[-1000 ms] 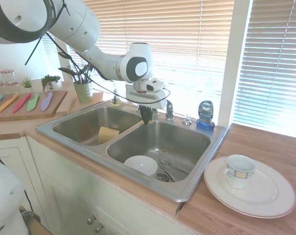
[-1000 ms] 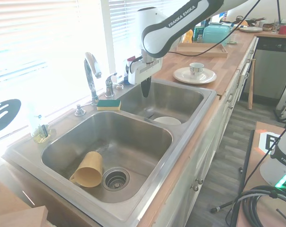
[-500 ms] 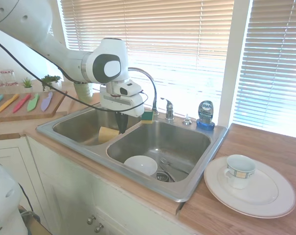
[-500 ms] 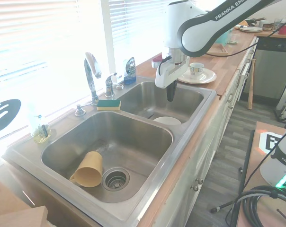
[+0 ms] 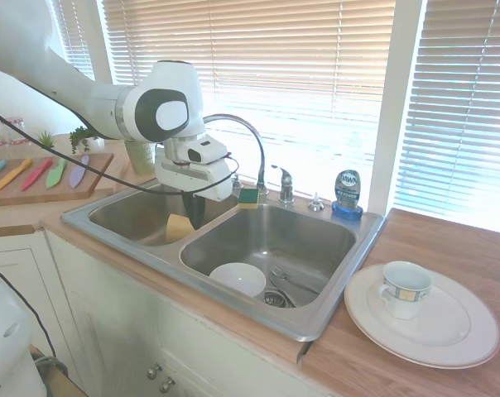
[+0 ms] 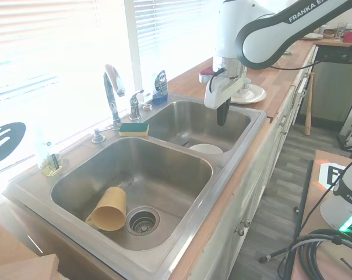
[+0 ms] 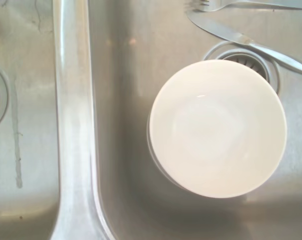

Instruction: Turn on the faucet

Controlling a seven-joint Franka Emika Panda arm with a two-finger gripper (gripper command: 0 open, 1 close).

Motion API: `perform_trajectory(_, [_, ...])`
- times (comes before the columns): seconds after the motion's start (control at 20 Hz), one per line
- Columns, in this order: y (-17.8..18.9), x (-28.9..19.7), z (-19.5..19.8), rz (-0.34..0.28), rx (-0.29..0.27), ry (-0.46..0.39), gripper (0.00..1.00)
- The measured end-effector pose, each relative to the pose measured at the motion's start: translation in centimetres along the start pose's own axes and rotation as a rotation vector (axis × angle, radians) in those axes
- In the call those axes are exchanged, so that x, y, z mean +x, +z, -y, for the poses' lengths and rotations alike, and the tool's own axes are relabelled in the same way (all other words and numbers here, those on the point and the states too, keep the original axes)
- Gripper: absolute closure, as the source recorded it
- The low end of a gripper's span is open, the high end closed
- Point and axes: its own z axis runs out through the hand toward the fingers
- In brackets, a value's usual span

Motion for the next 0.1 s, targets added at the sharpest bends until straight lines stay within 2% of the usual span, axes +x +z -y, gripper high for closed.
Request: perform_trajectory(0.1, [0.0,0.09,-0.08,0.001,0.001,0.004,0.0])
